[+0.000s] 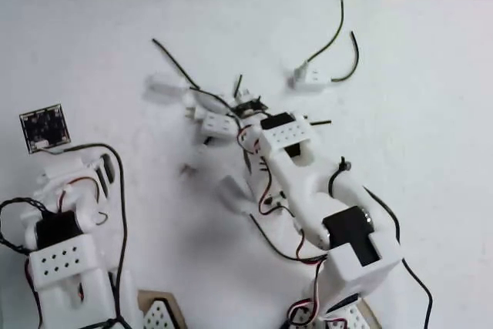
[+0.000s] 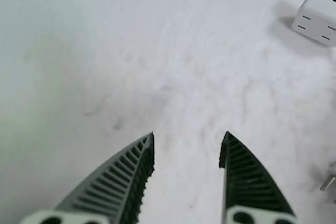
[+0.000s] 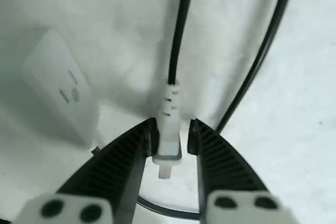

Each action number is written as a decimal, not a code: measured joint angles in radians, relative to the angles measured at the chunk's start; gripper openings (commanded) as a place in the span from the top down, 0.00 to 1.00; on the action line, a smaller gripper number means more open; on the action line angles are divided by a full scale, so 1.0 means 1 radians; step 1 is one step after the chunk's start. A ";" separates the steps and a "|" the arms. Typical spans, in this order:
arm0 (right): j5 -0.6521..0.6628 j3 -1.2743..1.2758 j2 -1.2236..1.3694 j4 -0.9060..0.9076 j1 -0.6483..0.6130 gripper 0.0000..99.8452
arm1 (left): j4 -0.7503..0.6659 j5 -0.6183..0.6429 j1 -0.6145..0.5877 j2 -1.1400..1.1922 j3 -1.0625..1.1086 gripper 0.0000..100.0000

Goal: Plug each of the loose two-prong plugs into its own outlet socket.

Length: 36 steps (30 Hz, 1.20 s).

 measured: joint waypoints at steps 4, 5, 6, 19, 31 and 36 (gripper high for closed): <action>0.000 0.000 0.000 0.000 0.000 0.90 | 0.000 0.000 0.000 0.000 0.000 0.79; 0.000 0.000 0.000 0.000 0.000 0.91 | 0.000 0.000 0.000 0.000 0.000 0.79; 0.000 0.000 0.000 0.000 0.000 0.92 | 0.000 0.000 0.000 0.000 0.000 0.79; 0.054 0.080 -0.265 0.023 0.000 0.98 | -0.002 0.000 0.000 0.000 0.009 0.79; 0.018 0.385 -0.901 -0.094 -0.133 0.98 | 0.025 0.000 0.150 0.000 -0.003 0.79; -0.025 0.428 -1.073 -0.138 -0.195 0.98 | 0.078 0.000 0.282 0.000 -0.058 0.79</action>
